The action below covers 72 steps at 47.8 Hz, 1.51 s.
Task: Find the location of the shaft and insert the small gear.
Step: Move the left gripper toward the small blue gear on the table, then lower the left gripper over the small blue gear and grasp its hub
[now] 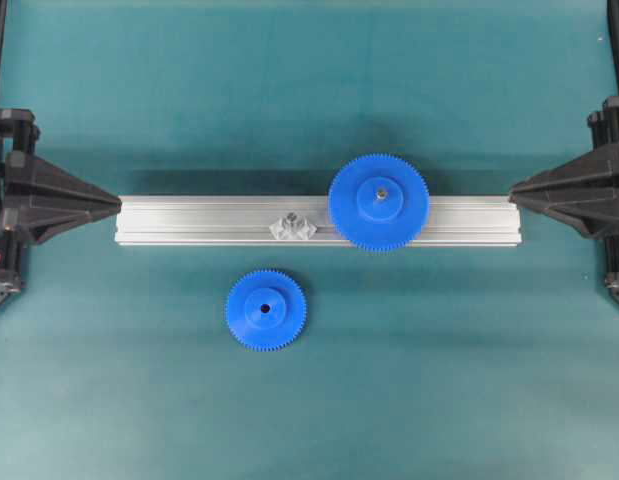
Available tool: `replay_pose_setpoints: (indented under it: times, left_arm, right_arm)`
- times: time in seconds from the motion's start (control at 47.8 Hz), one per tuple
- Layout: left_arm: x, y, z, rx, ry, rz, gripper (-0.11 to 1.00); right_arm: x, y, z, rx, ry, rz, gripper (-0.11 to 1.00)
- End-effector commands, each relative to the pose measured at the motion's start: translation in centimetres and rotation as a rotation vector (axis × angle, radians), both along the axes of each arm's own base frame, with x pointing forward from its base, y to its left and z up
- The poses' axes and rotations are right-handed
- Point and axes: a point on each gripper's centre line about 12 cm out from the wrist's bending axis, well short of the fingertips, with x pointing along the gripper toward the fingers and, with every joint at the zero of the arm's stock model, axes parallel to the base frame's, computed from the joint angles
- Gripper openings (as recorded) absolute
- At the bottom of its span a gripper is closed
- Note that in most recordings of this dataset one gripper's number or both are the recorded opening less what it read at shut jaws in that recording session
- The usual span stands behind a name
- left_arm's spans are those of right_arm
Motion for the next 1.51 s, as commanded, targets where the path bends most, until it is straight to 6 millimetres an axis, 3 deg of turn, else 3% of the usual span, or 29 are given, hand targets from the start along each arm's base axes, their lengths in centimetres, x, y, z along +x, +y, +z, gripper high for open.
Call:
replay_pose_setpoints:
  times: [0.0,0.084,0.188,0.523,0.941,1.087,1.338,1.485]
  left_arm:
    - [0.2,-0.4,-0.2,-0.003,0.011,-0.02,0.11]
    - [0.4,-0.7,-0.3,-0.027,0.021,-0.037,0.14]
    - [0.8,-0.8,-0.6,-0.062,0.043,-0.046,0.03]
    - [4.1,-0.9,-2.1,-0.087,0.257,-0.036,0.02]
    - [7.9,-1.5,-4.1,-0.082,0.456,-0.037,0.07]
    - [9.5,-1.8,-5.0,-0.071,0.512,-0.044,0.23]
    - [12.1,-3.3,-6.3,-0.074,0.571,-0.078,0.83]
    - [14.2,-3.8,-7.6,-0.075,0.617,-0.08,0.88]
  right_arm:
    - [0.4,0.0,0.2,0.008,0.006,-0.002,0.16]
    - [0.4,-0.1,-1.0,0.052,0.106,-0.005,0.21]
    - [0.2,0.0,-2.7,0.099,0.253,-0.006,0.14]
    - [0.7,0.1,-3.7,0.145,0.456,-0.017,0.13]
    - [3.2,0.1,-5.2,0.136,0.588,-0.023,0.13]
    - [3.4,0.1,-5.7,0.135,0.617,-0.025,0.13]
    - [3.2,0.1,-6.2,0.137,0.666,-0.029,0.13]
    - [3.0,0.0,-6.5,0.14,0.689,-0.034,0.13]
